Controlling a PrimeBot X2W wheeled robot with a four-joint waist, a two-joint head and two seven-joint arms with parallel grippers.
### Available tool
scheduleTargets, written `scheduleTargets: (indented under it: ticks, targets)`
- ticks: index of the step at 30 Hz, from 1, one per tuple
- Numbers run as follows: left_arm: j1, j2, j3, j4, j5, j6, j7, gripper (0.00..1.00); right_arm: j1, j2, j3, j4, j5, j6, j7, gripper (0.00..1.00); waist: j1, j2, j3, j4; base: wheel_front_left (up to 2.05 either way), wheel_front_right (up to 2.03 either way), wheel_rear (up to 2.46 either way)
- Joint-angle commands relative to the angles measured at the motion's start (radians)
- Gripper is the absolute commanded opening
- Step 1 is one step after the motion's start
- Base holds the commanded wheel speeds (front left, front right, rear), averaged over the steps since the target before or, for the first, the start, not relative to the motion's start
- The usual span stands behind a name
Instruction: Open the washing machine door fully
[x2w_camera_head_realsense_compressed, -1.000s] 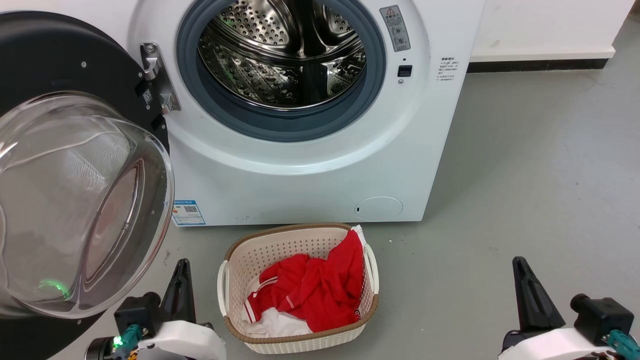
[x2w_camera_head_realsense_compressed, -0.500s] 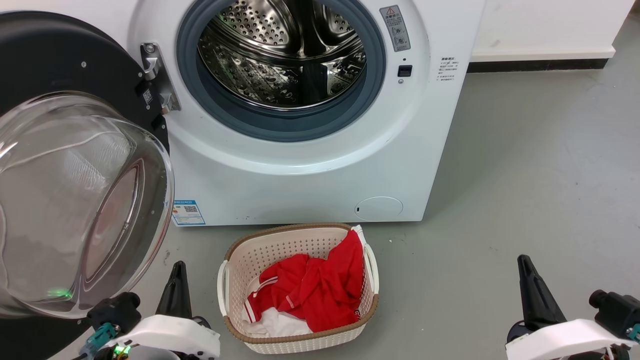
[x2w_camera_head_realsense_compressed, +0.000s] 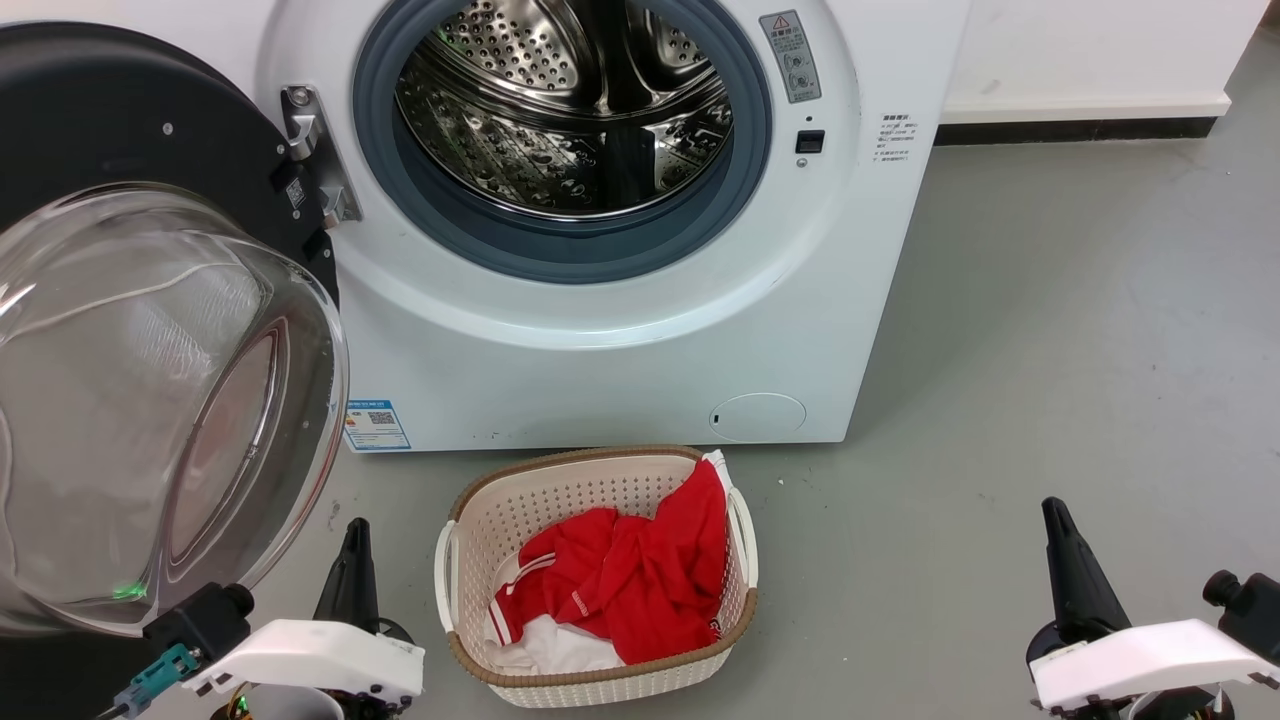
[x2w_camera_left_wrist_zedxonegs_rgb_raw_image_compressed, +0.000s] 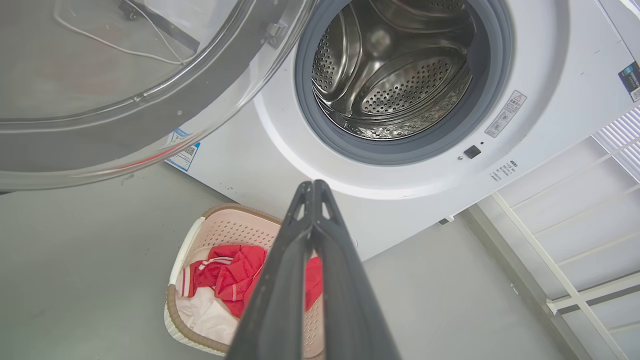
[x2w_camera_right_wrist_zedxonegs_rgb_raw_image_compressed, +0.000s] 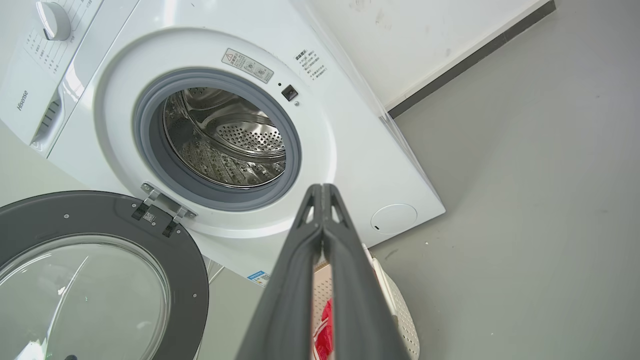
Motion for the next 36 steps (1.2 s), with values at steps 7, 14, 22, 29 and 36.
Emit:
scheduleTargets:
  ticks: [7,14,22,29,36]
  targets:
    - [-0.033,0.000,0.017,-0.009,-0.114,-0.017,0.027,0.00,-0.039,-0.011,-0.006,0.005,0.120,0.000,0.019,0.00,0.0000,0.0000,0.000,0.000,0.00,0.00,0.00]
    - [-0.039,-0.001,0.027,-0.006,-0.206,-0.028,0.050,0.00,-0.050,-0.012,-0.011,0.016,0.214,0.000,0.036,0.00,0.0000,0.0000,0.000,0.000,0.00,0.00,0.00]
    - [-0.046,-0.003,0.038,-0.004,-0.303,-0.040,0.074,0.00,-0.060,-0.013,-0.017,0.028,0.312,0.000,0.055,0.00,0.0000,0.0000,0.000,0.000,0.00,0.00,0.00]
    - [-0.049,-0.005,0.047,-0.001,-0.382,-0.050,0.095,0.00,-0.072,-0.013,-0.022,0.038,0.393,0.000,0.071,0.00,0.0000,0.0000,0.000,0.000,0.00,0.00,0.00]
    - [-0.054,-0.007,0.054,0.001,-0.457,-0.060,0.113,0.00,-0.079,-0.013,-0.027,0.047,0.468,0.000,0.087,0.00,0.0000,0.0000,0.000,0.000,0.00,0.00,0.00]
